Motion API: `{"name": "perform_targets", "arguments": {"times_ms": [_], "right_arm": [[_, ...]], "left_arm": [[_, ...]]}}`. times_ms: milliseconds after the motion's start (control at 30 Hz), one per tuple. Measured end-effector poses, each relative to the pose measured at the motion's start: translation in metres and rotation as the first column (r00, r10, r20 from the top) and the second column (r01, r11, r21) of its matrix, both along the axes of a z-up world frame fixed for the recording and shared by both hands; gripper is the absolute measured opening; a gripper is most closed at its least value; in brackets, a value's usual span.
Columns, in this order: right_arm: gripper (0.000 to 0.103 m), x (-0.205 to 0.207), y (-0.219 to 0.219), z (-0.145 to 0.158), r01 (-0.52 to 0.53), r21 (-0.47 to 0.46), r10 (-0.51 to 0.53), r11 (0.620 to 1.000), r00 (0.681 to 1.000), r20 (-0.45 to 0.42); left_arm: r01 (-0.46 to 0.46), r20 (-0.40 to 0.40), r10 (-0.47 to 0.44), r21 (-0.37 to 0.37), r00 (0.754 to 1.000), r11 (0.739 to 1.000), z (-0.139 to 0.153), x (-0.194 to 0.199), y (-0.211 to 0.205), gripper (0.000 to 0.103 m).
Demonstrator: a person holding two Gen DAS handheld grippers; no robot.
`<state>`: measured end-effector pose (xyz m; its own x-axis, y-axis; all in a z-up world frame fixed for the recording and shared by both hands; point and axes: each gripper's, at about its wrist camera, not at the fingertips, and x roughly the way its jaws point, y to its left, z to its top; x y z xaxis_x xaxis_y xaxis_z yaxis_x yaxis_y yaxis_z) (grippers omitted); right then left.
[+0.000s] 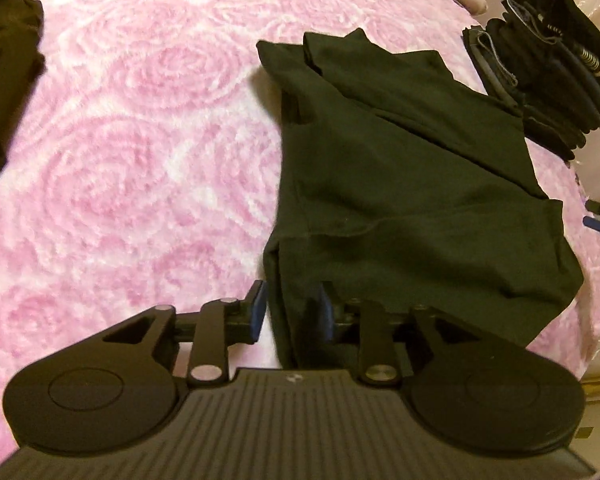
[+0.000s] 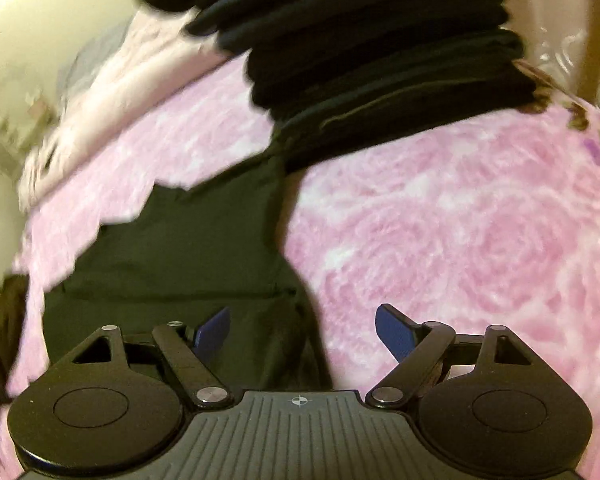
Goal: Fold clothes
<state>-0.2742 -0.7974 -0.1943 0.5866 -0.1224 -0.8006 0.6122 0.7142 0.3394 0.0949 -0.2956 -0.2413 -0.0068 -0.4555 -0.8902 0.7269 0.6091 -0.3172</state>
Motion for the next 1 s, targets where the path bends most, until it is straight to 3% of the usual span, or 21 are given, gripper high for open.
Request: {"name": "perform_targets", "arguments": {"times_ms": [133,200,233,267,400,433,500,533,633,833,933,1000], "right_arm": [[0.083,0.019,0.014,-0.008,-0.164,-0.046,0.161,0.985,0.985,-0.065],[0.083,0.027,0.017,-0.014,-0.220,-0.053,0.215,0.974,0.973,-0.089],[0.081,0.032,0.018,-0.017,-0.248,-0.057,0.242,0.967,0.965,-0.101],[0.070,0.036,0.020,-0.020,-0.276,-0.060,0.268,0.959,0.957,-0.113],[0.061,0.050,0.021,-0.033,-0.356,-0.061,0.345,0.932,0.928,-0.141],[0.043,0.049,0.017,-0.033,-0.350,-0.047,0.341,0.935,0.930,-0.138],[0.022,0.047,0.008,-0.034,-0.339,-0.020,0.334,0.940,0.933,-0.132],[0.004,0.046,0.005,-0.031,-0.334,-0.012,0.330,0.943,0.936,-0.126],[0.004,0.045,-0.005,-0.003,-0.319,-0.018,0.316,0.948,0.945,-0.085],[0.004,0.044,-0.026,0.052,-0.285,-0.033,0.286,0.958,0.958,0.001],[0.004,0.076,-0.045,0.076,-0.259,-0.090,0.265,0.962,0.961,0.073],[0.004,0.104,-0.058,0.080,-0.249,-0.121,0.261,0.961,0.960,0.097]], "left_arm": [[0.029,0.000,-0.029,-0.013,1.000,0.999,-0.011,0.002,-0.007,0.021],[0.051,0.014,-0.051,-0.003,0.999,0.999,-0.011,0.000,-0.010,0.007],[0.060,0.021,-0.060,0.002,0.998,0.998,-0.010,-0.001,-0.011,0.007],[0.064,0.025,-0.064,0.001,0.998,0.998,-0.010,-0.002,-0.011,0.005],[0.063,0.028,-0.063,0.008,0.998,0.998,-0.007,-0.001,-0.009,0.004],[0.064,0.031,-0.064,0.013,0.997,0.998,-0.005,-0.002,-0.010,0.003],[0.066,0.036,-0.067,0.024,0.997,0.998,-0.001,-0.004,-0.011,0.003],[0.067,0.039,-0.068,0.029,0.997,0.997,0.002,-0.005,-0.011,0.002],[0.058,0.046,-0.060,0.035,0.997,0.998,0.016,-0.007,-0.011,0.001],[0.026,0.122,-0.024,-0.015,0.992,1.000,0.083,0.003,-0.020,0.001],[-0.001,0.185,0.011,-0.057,0.983,0.998,0.111,0.033,-0.042,0.001],[-0.007,0.206,0.014,-0.036,0.978,0.999,0.101,0.056,-0.068,0.001]]}}
